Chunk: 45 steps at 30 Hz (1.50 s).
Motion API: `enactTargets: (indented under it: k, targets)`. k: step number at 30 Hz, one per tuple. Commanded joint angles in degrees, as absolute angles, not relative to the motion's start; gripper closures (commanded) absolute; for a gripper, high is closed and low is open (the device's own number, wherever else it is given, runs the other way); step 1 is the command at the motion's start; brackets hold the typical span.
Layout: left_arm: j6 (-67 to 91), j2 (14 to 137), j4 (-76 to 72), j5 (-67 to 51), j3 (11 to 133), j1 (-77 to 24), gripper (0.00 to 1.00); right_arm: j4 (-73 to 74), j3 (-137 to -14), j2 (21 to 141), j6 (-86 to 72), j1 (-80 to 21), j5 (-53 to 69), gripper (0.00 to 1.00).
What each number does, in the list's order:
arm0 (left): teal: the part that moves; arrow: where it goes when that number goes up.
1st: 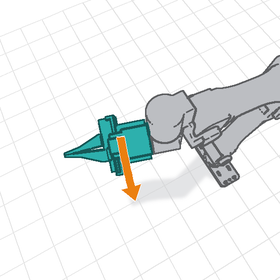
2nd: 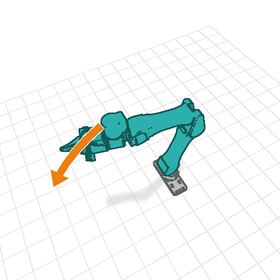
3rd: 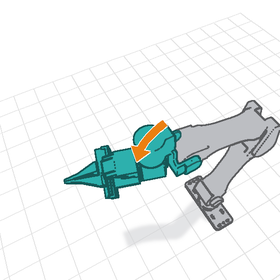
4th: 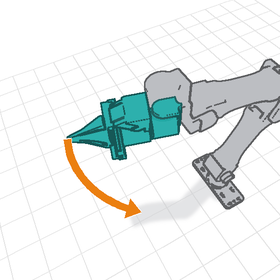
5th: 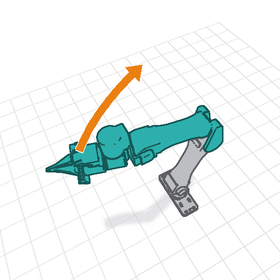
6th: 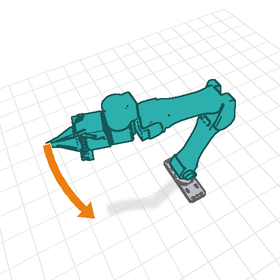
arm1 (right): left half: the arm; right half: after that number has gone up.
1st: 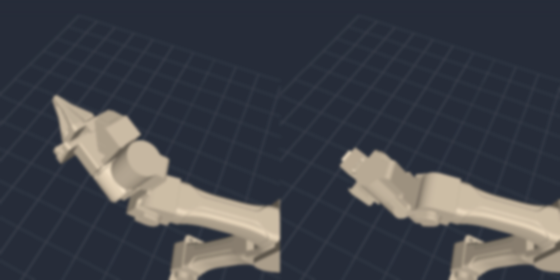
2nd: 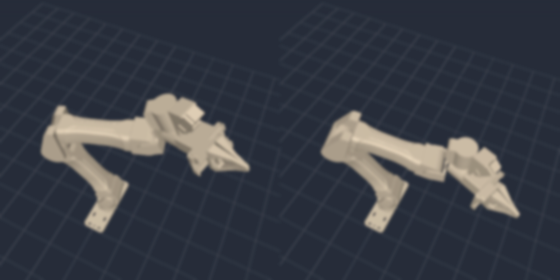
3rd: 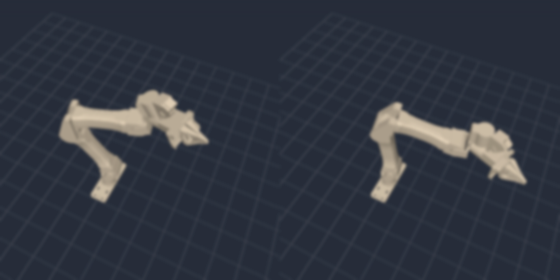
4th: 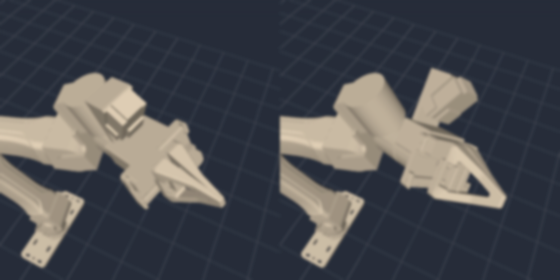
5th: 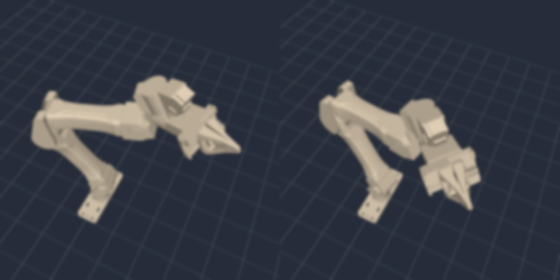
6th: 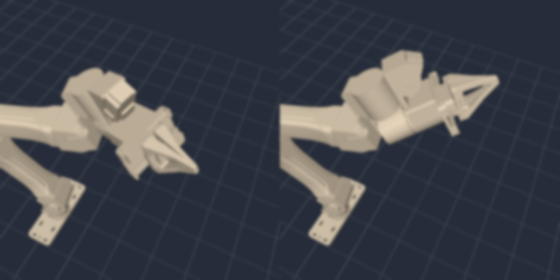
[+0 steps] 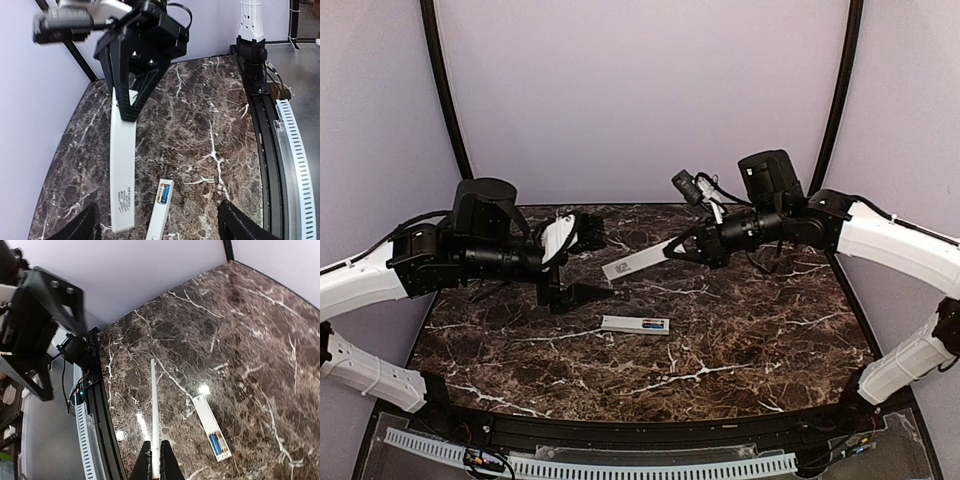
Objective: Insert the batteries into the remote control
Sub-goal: Move the remote control without the battery cover to the center of the board.
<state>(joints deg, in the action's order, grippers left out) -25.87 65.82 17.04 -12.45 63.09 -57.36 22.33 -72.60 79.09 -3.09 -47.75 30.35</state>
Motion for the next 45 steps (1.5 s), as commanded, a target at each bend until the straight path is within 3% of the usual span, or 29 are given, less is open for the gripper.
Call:
enactTargets:
  k: [1,12,20,28,36,45]
  targets:
    - [-25.25,63.42,13.28,-5.19,61.36,-56.19,0.17,20.14,-69.01,79.29,-26.36,-41.83,36.00,1.00]
    - [-22.58,65.01,16.63,-3.68,61.35,-53.59,0.14,-2.49,-52.58,68.74,-61.47,-31.54,44.13,1.00]
    - [-29.17,71.08,19.88,-0.82,57.69,-52.83,0.08,1.72,-48.28,66.67,-59.45,-31.03,38.98,1.00]
    - [-34.09,83.02,21.33,-6.85,57.11,-48.92,0.07,-7.27,-44.98,77.00,-55.37,-31.03,45.42,1.00]
    - [-41.08,91.99,10.93,-9.24,52.81,-45.61,0.09,-18.47,-43.18,89.28,-55.73,-31.28,47.38,1.00]
    - [-40.43,103.68,13.46,-12.00,60.12,-42.94,0.23,-28.06,-42.58,98.58,-58.66,-31.81,51.31,1.00]
